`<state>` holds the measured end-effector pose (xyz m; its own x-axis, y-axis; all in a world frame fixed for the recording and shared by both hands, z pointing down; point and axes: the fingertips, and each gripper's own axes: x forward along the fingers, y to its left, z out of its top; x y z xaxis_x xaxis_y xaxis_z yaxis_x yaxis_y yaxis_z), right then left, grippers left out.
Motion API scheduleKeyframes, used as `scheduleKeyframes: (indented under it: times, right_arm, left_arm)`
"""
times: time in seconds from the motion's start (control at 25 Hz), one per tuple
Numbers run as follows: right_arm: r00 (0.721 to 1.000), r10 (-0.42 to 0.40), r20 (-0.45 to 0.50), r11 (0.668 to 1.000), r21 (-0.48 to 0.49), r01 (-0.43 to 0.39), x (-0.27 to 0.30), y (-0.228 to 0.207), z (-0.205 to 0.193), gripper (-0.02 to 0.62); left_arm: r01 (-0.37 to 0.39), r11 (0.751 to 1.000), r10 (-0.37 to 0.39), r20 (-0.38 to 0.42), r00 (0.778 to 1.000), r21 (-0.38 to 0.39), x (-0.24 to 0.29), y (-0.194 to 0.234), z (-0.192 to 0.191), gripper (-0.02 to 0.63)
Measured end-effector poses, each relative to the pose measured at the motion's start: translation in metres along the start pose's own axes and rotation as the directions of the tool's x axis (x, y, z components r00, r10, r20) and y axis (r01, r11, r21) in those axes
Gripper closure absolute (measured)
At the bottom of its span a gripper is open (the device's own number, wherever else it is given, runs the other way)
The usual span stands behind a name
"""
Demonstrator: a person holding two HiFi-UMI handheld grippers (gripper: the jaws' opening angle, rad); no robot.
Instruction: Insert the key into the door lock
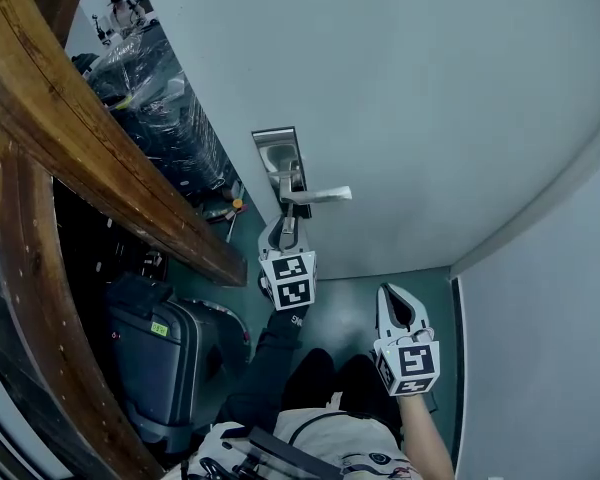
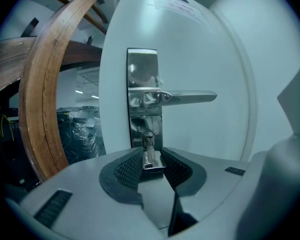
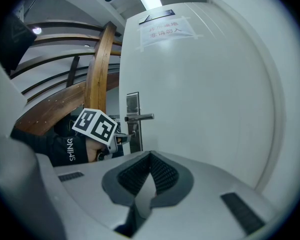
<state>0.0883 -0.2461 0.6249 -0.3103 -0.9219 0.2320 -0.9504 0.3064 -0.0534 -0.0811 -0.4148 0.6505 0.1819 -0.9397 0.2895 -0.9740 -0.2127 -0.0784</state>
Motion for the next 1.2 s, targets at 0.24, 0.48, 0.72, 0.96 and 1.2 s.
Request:
scheduleKeyframes:
  times: [0.24,0.48,0.72,0.96,1.2]
  right_arm:
    - [1.000,0.002,-0.001,1.000,0.001,-0.002,0.003,-0.001,-0.002,0.591]
    - [1.000,0.000,-0.005,1.000,0.003,0.000,0.001,-0.001,-0.005,0.590]
    - [1.000,-0.011,-0.008,1.000,0.005,0.011,-0.003,-0.005,-0.009,0.591]
    - [1.000,-0.015,-0.004,1.000,0.008,0.015,-0.005,-0.007,-0.008,0.591]
    - [1.000,-0.028,-0.007,1.000,0.009,0.028,-0.007,-0.014,-0.013,0.591]
  left_arm:
    - [-0.001,1.000,0.001,0.009,1.000,0.016,-0.003,-0.002,0.002,0.489]
    - [-0.004,1.000,0.004,0.001,1.000,0.007,0.001,0.000,0.000,0.489]
    - [-0.015,1.000,0.015,-0.001,1.000,-0.007,0.006,0.002,0.004,0.489]
    - [-0.039,0.999,0.038,-0.021,0.999,-0.014,0.010,0.001,0.006,0.489]
    - [-0.062,0.998,0.061,-0.033,0.998,-0.023,0.018,0.002,0.003,0.489]
